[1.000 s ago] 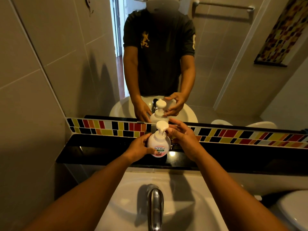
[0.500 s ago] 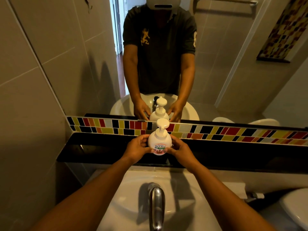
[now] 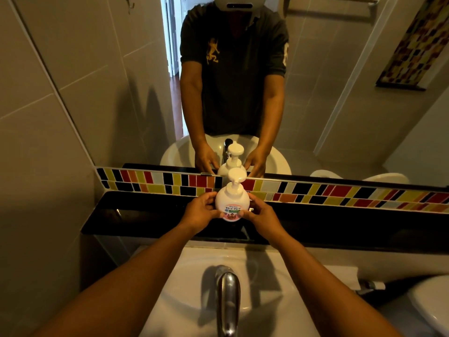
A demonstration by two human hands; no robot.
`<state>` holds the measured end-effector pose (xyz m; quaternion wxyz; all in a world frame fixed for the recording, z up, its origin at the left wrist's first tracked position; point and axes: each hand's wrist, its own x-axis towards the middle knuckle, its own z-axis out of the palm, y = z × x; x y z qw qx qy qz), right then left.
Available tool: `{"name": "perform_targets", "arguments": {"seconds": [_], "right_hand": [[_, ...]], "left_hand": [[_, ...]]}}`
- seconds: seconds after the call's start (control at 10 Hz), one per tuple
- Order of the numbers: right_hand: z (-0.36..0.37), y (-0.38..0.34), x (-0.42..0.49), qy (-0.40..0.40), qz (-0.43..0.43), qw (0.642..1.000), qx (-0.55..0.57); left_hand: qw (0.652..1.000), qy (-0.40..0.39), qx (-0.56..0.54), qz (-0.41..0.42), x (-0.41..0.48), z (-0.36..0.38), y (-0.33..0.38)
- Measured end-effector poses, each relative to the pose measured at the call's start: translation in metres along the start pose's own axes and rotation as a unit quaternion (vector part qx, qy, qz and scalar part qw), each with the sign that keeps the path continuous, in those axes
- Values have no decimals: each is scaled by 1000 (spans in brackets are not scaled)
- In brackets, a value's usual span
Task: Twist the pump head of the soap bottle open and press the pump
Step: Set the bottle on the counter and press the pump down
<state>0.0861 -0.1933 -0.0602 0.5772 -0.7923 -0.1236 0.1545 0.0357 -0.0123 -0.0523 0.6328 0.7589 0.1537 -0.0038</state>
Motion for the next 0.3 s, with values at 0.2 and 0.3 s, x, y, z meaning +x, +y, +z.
{"name": "perform_targets", "arguments": {"seconds": [0.2, 0.3], "right_hand": [[-1, 1, -4, 0, 12, 1000, -25], [0, 12, -5, 17, 34, 997, -64]], "left_hand": [[1000, -4, -9, -4, -1, 2, -3], [1000, 23, 3, 0, -7, 3, -11]]}}
